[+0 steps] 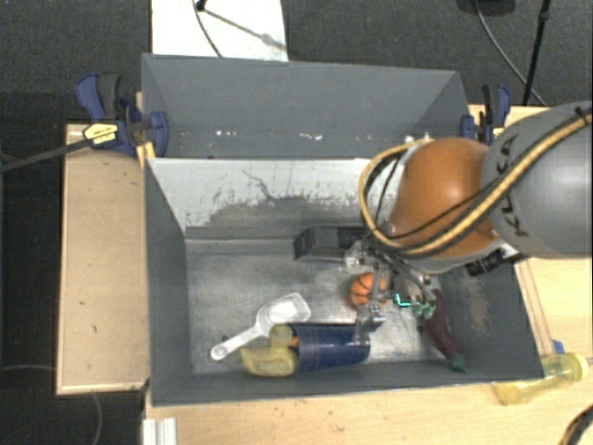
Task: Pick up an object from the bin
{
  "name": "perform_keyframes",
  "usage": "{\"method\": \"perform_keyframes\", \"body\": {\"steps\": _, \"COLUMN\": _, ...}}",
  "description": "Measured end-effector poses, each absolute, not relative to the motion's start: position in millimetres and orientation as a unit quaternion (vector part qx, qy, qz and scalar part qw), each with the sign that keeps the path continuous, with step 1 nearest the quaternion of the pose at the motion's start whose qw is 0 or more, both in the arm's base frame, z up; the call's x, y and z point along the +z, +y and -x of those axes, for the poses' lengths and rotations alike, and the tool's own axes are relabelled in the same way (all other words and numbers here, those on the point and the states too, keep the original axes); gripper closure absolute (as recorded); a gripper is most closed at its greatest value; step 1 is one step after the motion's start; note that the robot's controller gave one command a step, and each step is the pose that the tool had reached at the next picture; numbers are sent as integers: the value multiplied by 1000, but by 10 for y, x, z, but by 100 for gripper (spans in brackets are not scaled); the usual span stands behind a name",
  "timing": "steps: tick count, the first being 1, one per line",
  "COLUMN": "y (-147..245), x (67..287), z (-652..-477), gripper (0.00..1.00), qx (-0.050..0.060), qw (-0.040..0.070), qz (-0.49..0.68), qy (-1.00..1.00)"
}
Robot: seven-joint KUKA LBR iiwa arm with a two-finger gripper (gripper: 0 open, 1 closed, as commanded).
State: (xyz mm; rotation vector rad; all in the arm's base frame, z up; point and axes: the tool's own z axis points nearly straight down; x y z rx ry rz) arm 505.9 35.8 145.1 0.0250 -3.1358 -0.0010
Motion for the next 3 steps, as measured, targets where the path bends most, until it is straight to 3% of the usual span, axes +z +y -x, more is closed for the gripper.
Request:
{"method": "perform_keyframes", "body": {"steps": 1, "y": 357, "x": 1492, "z": -5079, "gripper": 0, "qx": 0, "qw": -1, "qz": -8, "qy": -1000}}
{"method": "perform_keyframes", "body": {"steps": 2, "y": -28, "x": 1065, "z": -5499, "gripper": 0, "qx": -1, "qw": -5, "qz": -9, "qy": -1000}}
{"method": "perform_keyframes", "body": {"steps": 3, "y": -112, "x": 759, "z": -5472, "gripper": 100, "qx": 0, "qw": -4, "qz": -40, "qy": -999}}
